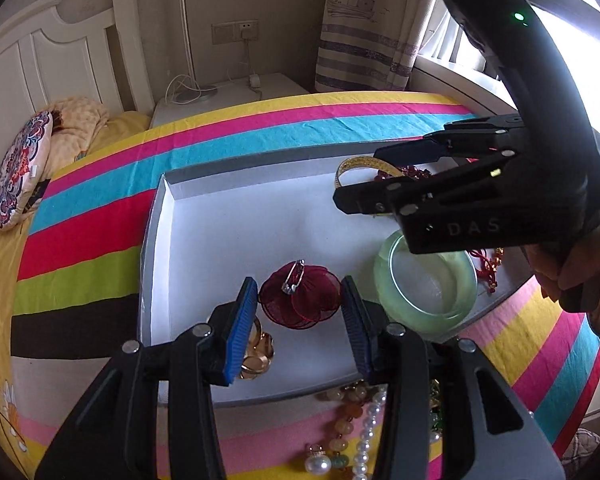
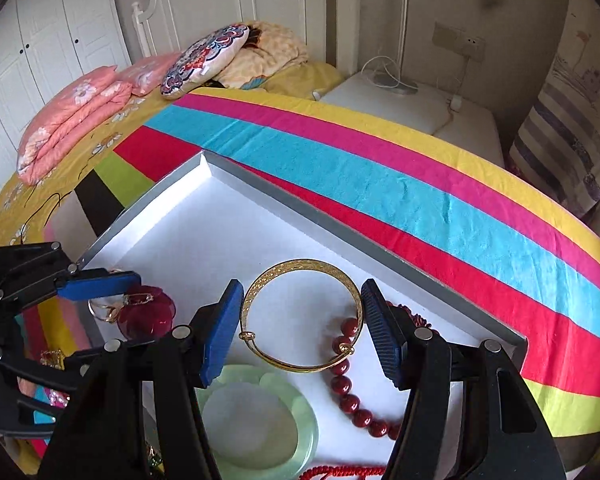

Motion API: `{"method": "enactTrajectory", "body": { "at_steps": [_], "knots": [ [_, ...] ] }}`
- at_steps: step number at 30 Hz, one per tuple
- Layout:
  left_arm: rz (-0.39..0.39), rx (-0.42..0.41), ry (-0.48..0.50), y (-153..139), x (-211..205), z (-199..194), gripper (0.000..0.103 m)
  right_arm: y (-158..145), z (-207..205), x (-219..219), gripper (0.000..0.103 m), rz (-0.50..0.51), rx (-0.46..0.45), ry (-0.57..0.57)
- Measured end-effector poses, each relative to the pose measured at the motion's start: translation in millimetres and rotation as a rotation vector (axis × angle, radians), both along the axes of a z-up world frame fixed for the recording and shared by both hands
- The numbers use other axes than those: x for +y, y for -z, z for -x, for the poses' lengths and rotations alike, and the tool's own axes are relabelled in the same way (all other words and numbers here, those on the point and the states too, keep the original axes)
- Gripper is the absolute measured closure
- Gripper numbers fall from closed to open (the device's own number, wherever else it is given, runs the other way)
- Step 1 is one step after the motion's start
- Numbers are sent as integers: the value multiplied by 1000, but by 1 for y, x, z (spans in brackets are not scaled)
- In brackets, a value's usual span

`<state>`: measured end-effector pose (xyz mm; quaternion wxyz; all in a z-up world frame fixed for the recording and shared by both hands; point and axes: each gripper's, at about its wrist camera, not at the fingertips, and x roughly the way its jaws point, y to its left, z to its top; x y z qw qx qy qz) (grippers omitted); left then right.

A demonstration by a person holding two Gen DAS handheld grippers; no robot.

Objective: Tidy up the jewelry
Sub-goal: 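Carry the gold bangle and red pendant over the tray with both tools, then lower bangle and pendant into the tray and open both tools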

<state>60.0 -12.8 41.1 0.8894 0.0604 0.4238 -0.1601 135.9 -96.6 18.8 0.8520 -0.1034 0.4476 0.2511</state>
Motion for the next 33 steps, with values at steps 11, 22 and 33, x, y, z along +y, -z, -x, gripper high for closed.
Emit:
{"method": "enactTrajectory", "body": {
  "at_steps": [11,22,33],
  "knots": [
    [-45,-16,0,4,-14,-8,60,13,-22,10,42,60,63,15],
    [-56,-179,-97,-51,31,63,10,-94,94,-67,25,-247,-199,18],
    [8,-217,-272,-36,74,173,3,-58,224,-106,20,-245,-257,91]
  ]
}}
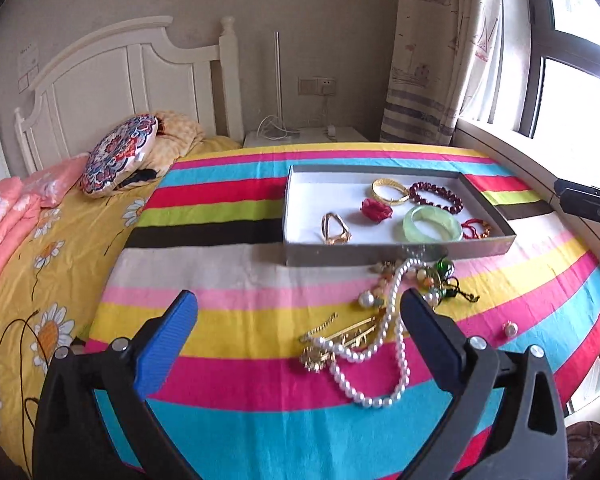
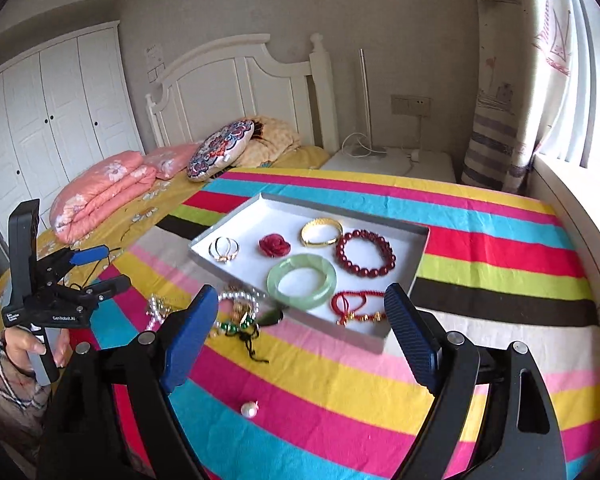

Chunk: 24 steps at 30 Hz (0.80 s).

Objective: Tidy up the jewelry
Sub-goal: 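Lower bangle and pendant into the tray and open both tools, then move the right tool toward the pearl necklace beside the tray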

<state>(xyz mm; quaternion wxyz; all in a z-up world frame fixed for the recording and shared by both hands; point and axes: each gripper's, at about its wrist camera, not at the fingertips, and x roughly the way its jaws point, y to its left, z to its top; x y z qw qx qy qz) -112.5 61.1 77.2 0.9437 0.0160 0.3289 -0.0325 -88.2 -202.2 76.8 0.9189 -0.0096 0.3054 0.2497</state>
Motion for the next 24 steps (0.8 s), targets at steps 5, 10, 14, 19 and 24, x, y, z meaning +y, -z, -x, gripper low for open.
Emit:
{"method": "enactTrajectory", "body": {
  "at_steps": [5,10,14,19,24],
  "knots": [
    [-57,17,-7,27,-5,12,3,26,14,10,20,58,45,-15],
    [-131,-7,-2,43,-8,10,3,47,16,31,20,120,67,-38],
    [-83,56,13,52,-1,0,3,56,13,52,20,186,61,-64],
    [-13,91,29,57,8,-5,3,67,9,82,33,263,34,-118],
    [100,123,16,60,22,-11,3,67,6,109,51,332,-11,-151]
  ]
}}
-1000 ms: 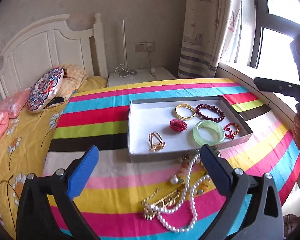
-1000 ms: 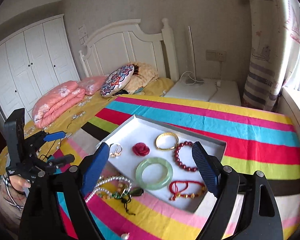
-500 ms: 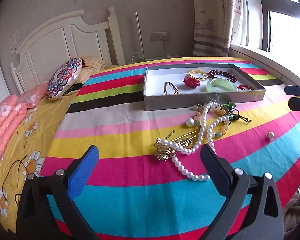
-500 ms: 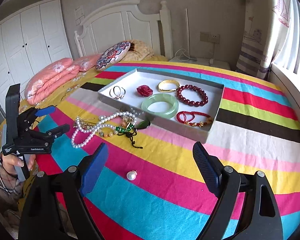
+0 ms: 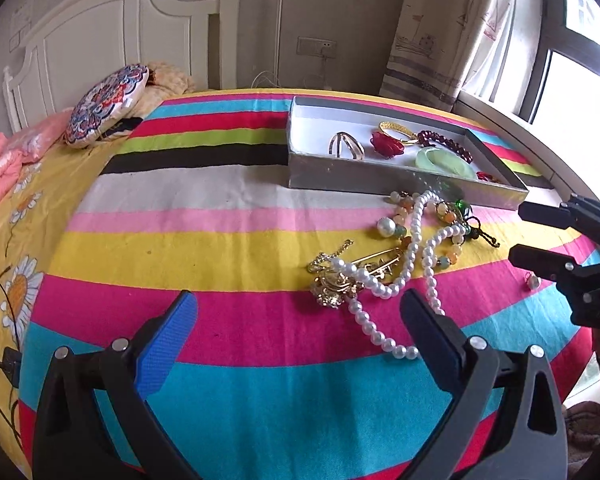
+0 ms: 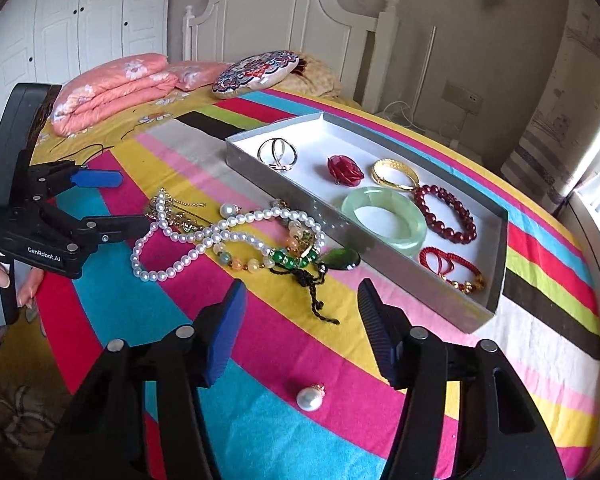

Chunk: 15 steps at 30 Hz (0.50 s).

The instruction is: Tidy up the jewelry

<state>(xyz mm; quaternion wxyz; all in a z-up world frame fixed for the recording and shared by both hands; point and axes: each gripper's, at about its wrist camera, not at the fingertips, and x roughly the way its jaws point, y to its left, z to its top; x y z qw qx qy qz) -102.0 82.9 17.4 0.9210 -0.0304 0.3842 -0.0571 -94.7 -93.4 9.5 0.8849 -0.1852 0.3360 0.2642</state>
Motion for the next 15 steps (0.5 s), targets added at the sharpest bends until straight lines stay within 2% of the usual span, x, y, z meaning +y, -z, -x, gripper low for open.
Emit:
{"method": "enactTrajectory", "body": {
  "at_steps": [4,7,11,13,15],
  "knots": [
    [60,-4,2,0,6,1,3,-2,3,15,56,-9,23,-50],
    [97,-43,-30,-3,14,6,3,-2,11,30,56,-20,47,-118],
    [174,-109,-163,-9,36,19,3,-2,13,60,59,24,55,-190],
    [162,-137,-200,-15,41,26,3,-4,8,75,60,29,64,-219],
    [108,-156,-221,-20,44,33,3,-6,-2,87,62,1,95,-243]
  ]
}}
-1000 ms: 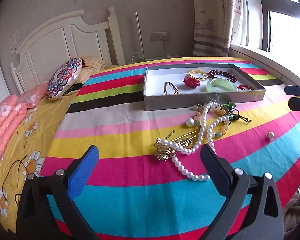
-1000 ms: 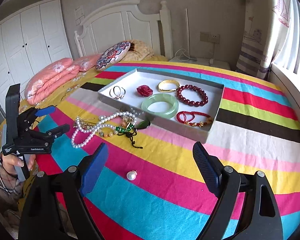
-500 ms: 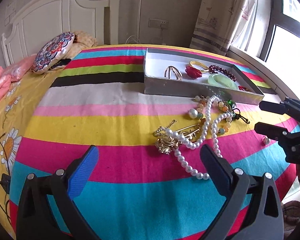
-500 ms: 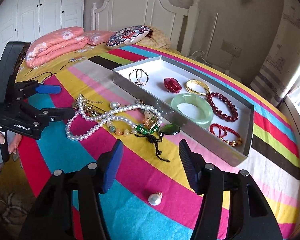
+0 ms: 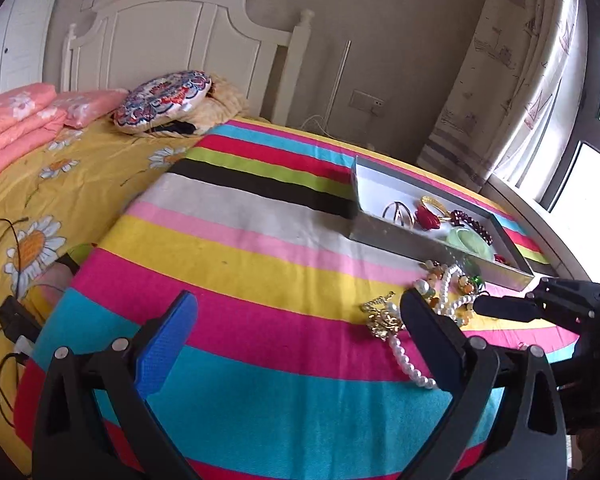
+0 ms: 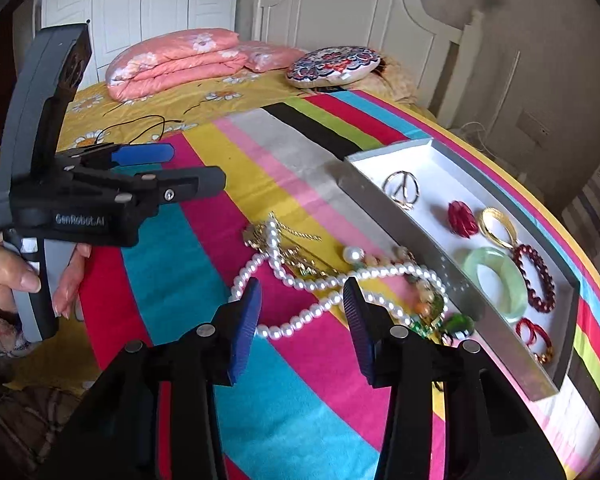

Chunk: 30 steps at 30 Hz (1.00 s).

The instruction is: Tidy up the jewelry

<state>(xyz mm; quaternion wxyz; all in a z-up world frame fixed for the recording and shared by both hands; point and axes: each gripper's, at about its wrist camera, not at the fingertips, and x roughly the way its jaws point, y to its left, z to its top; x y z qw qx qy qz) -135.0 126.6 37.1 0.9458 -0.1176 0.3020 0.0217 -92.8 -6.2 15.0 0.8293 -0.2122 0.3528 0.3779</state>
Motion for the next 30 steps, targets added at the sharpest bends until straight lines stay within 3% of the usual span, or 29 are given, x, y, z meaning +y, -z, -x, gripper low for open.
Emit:
{"method": "enactTrajectory", "body": {
  "at_steps": [3,8,10,13,17,22,30],
  "knots": [
    [-86,-9,-31,-4,5,11,3,5,-12,16,67,2,29,-9],
    [-69,-13,-34,-1,21,28,3,16,-18,23,73,-7,77,-14],
    [-51,-9,-34,4,24,33,3,16,-14,27,75,2,57,-28],
    [-27,-5,-25,10,24,36,3,15,-10,36,91,28,24,-49],
    [-47,0,-11,12,15,35,3,9,8,45,93,60,-60,-103],
    [-64,2,-12,12,12,37,3,-33,12,33,93,-119,-52,-121],
    [-54,5,-6,13,11,40,3,-75,17,37,93,-223,-68,-163]
  ]
}}
